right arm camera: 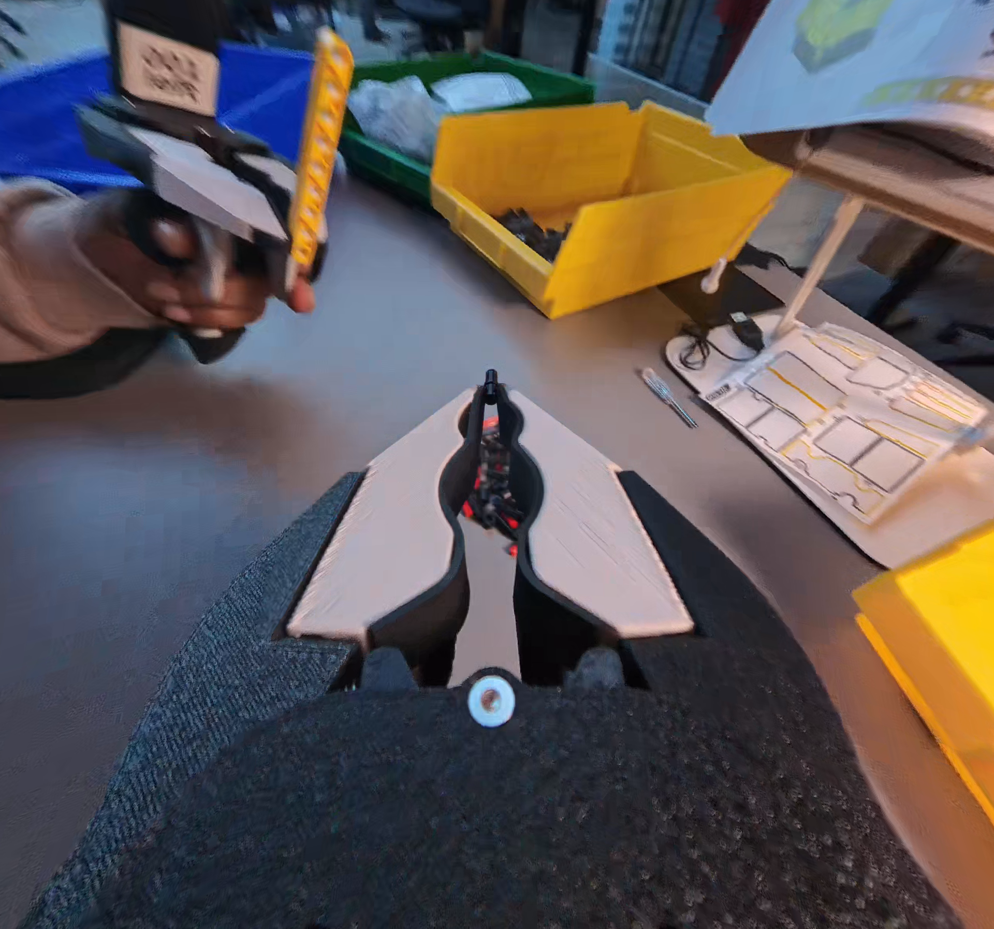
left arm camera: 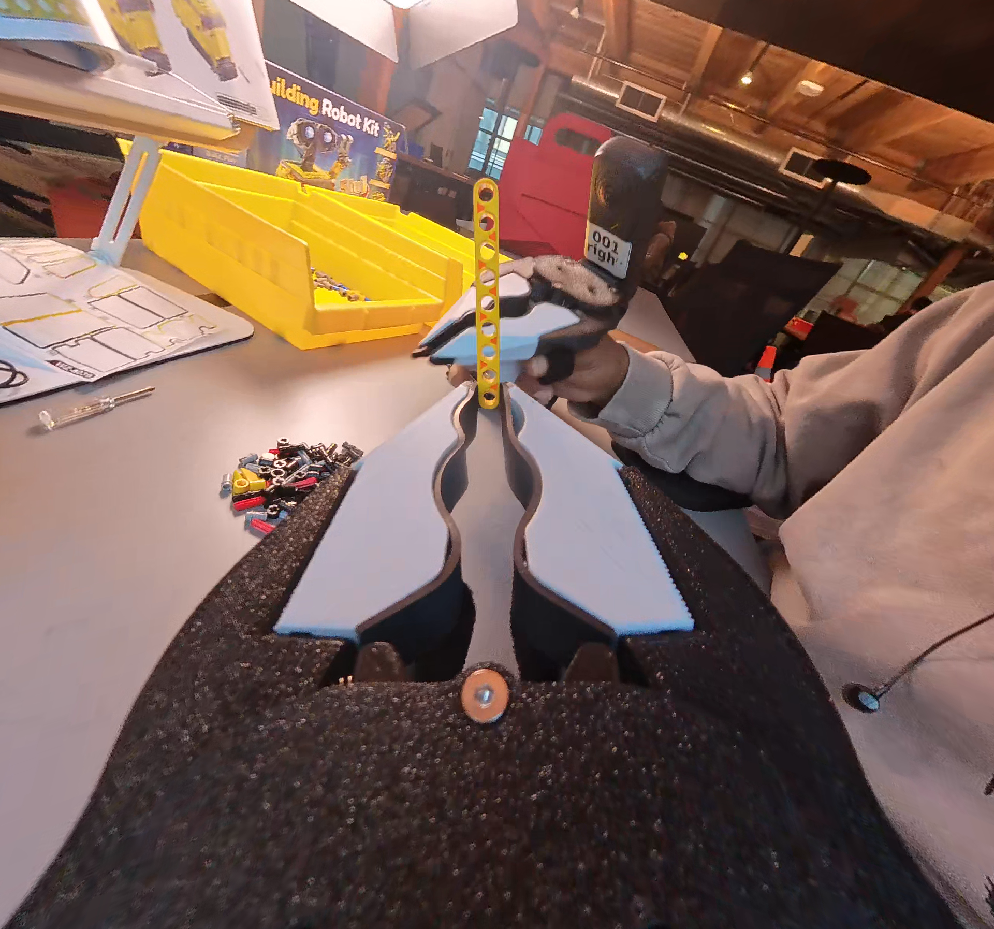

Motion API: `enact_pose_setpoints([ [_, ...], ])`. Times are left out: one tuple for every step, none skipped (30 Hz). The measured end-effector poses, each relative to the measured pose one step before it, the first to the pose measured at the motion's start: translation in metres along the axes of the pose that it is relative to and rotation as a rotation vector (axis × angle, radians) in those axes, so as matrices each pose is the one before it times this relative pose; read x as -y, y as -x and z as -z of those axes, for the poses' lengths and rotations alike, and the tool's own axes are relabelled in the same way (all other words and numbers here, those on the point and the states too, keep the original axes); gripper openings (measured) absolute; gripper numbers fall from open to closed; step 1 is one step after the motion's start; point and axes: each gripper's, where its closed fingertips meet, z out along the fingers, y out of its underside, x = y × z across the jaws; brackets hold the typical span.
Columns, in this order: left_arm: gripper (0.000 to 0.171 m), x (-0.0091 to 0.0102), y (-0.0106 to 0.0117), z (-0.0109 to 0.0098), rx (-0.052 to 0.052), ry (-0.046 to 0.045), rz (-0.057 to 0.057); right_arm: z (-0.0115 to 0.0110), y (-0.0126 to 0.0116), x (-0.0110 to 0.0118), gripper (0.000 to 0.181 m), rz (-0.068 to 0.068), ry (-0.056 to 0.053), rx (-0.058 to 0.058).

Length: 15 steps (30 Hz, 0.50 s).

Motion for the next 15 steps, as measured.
enact_pose_setpoints([
  [0.006, -0.00114, 0.00192, -0.00114, 0.0099, 0.0052, 0.0089, -0.00957, -0.00587, -0.01285, 0.003, 0.0273, 0.0589, -0.0369],
  [0.006, -0.00223, 0.00145, -0.00143, 0.0076, 0.01081, 0.0076, -0.01059, -0.00323, -0.01104, 0.004, 0.0214, 0.0553, -0.0248],
  [0.006, -0.00229, 0.00146, -0.00121, 0.0103, 0.01024, 0.002, -0.01037, -0.00087, -0.00822, 0.004, 0.0224, 0.0435, -0.0167],
  [0.006, -0.00277, 0.00078, -0.00108, 0.0102, 0.01287, -0.0053, -0.00957, 0.00153, -0.00656, 0.004, 0.0253, 0.0376, -0.0084],
  [0.006, -0.00281, 0.00012, -0.00098, 0.0097, 0.01522, -0.0118, -0.00834, 0.00193, -0.00626, 0.004, 0.0227, 0.0342, -0.0125],
  [0.006, -0.00269, -0.00009, -0.00079, 0.0102, 0.01517, -0.0145, -0.00634, 0.00205, -0.00628, 0.006, 0.0181, 0.0294, -0.0167],
  [0.006, -0.00281, 0.00036, -0.00087, 0.0153, 0.01689, -0.0181, -0.00457, 0.00254, -0.00601, 0.011, 0.0168, 0.0256, -0.0101],
  [0.006, -0.00273, 0.00052, -0.00098, 0.0181, 0.01928, -0.0258, -0.00256, -0.00024, -0.00483, 0.018, 0.0135, 0.0202, -0.0194],
  [0.006, -0.00298, 0.0011, -0.00097, 0.0234, 0.0236, -0.0329, -0.00004, -0.00116, -0.00132, 0.02, 0.0081, 0.0034, -0.013],
  [0.006, -0.00324, 0.00231, -0.00091, 0.0352, 0.02645, -0.0431, 0.00299, 0.00143, 0.00493, 0.024, -0.0191, -0.0294, 0.0189],
  [0.006, -0.0032, 0.00205, -0.00081, 0.0364, 0.02686, -0.05, 0.00594, 0.00102, 0.00988, 0.027, -0.0584, -0.0517, 0.0315],
  [0.006, -0.00359, 0.00166, -0.00075, 0.0347, 0.02908, -0.0535, 0.00789, 0.00301, 0.01354, 0.03, -0.063, -0.0648, 0.047],
  [0.007, -0.0035, 0.00142, -0.0007, 0.0351, 0.02812, -0.056, 0.00865, 0.00683, 0.01604, 0.033, -0.0496, -0.0745, 0.064],
  [0.007, -0.00348, 0.00141, -0.0007, 0.0367, 0.02763, -0.0591, 0.00846, 0.00957, 0.01687, 0.033, -0.0447, -0.0802, 0.0717],
  [0.006, -0.00341, 0.00099, -0.001, 0.0336, 0.0277, -0.0602, 0.00702, 0.01037, 0.01525, 0.034, -0.0444, -0.0734, 0.0708],
])
